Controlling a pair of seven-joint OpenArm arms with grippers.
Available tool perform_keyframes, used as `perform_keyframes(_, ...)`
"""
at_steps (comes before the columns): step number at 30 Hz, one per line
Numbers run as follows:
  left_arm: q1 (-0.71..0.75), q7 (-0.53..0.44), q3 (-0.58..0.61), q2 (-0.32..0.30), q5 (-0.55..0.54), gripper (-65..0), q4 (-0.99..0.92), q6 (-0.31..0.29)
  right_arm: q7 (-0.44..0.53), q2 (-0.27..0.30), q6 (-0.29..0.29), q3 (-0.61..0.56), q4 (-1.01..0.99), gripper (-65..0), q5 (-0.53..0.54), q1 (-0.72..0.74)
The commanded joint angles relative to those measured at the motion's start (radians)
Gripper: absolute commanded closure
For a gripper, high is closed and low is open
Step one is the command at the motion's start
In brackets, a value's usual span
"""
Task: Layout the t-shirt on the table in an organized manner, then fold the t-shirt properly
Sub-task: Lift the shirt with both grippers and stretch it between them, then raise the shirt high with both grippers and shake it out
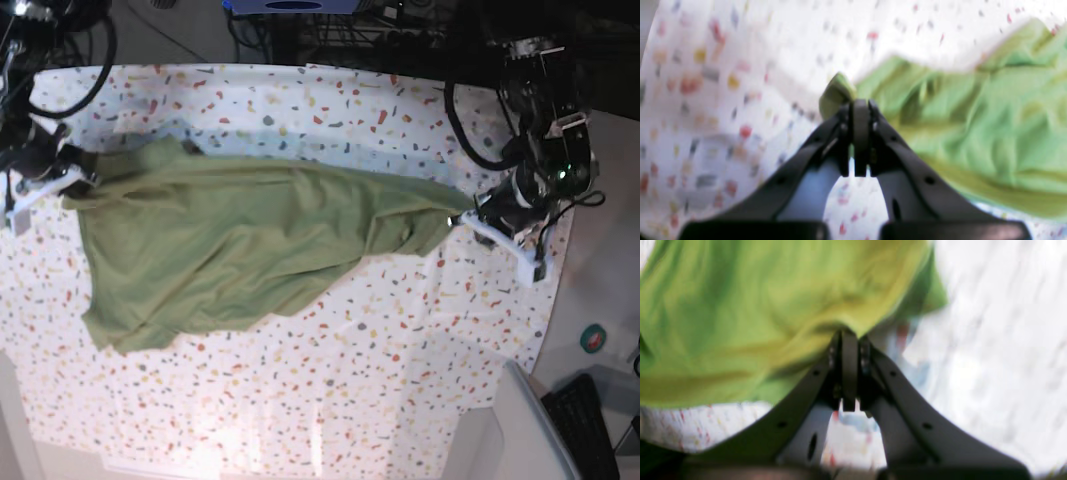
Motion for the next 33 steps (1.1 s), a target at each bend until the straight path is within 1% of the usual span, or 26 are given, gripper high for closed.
perform_keyframes(1,-0.056,-0.02,0.024,-0.004,0.008,0.0,-0.016,-0.005,0.024,0.037,0.0,0.006,-0.018,0.0,0.008,0.068)
perform_keyframes(6,-0.347,-0.021,0.127,0.004,0.104,0.0,-0.275,-0.003,0.027,0.146,-0.002,0.004,-0.287,0.0,-0.009,0.392)
perform_keyframes(8,-0.461,-0.023,0.17,0.005,0.124,0.0,-0.37,-0.003,0.028,0.172,-0.002,0.004,-0.391,0.0,-0.055,0.521)
perform_keyframes(10,-0.574,-0.024,0.204,0.009,0.12,0.0,-0.452,-0.003,0.03,0.19,-0.002,0.004,-0.478,0.0,-0.122,0.648)
perform_keyframes(12,-0.676,-0.041,0.213,0.032,0.126,0.0,-0.514,-0.003,0.048,0.195,0.003,0.004,-0.527,0.0,-0.194,0.756)
perform_keyframes(14,-0.768,-0.104,0.219,0.052,0.126,0.0,-0.568,-0.003,0.094,0.195,0.003,0.004,-0.54,0.0,-0.249,0.845)
perform_keyframes(16,-0.854,-0.152,0.219,0.068,0.126,0.0,-0.619,-0.002,0.116,0.196,0.003,0.003,-0.538,0.0,-0.291,0.92)
perform_keyframes(19,-0.975,-0.169,0.211,0.093,0.117,0.0,-0.68,-0.002,0.117,0.198,0.004,0.003,-0.535,0.0,-0.341,1.033)
perform_keyframes(20,-1.001,-0.169,0.21,0.101,0.115,0.0,-0.677,-0.002,0.117,0.21,0.004,0.003,-0.52,0.0,-0.349,1.059)
perform_keyframes(21,-1.019,-0.169,0.21,0.107,0.114,0.0,-0.662,-0.003,0.116,0.227,0.004,0.003,-0.494,0.0,-0.349,1.072)
perform_keyframes(23,-1.026,-0.166,0.21,0.11,0.095,0.0,-0.585,-0.003,0.088,0.241,0.004,-0.027,-0.409,0.0,-0.346,1.07)
perform_keyframes(24,-1.009,-0.158,0.21,0.105,0.068,0.0,-0.53,-0.003,0.064,0.241,0.004,-0.04,-0.348,0.0,-0.346,1.059)
perform_keyframes(26,-0.932,-0.115,0.21,0.087,0.006,0.0,-0.395,-0.003,0.014,0.241,0.004,-0.039,-0.202,0.0,-0.345,0.977)
perform_keyframes(29,-0.775,-0.043,0.216,0.053,-0.04,0.0,-0.204,-0.003,-0.019,0.224,0.004,-0.05,-0.009,0.0,-0.345,0.805)
perform_keyframes(31,-0.654,-0.032,0.214,0.039,-0.035,0.0,-0.108,-0.003,-0.012,0.187,0.004,-0.045,0.06,0.0,-0.345,0.688)
perform_keyframes(33,-0.499,-0.034,0.211,0.007,-0.031,0.0,-0.033,-0.003,-0.01,0.154,0.004,-0.042,0.089,0.0,-0.345,0.562)
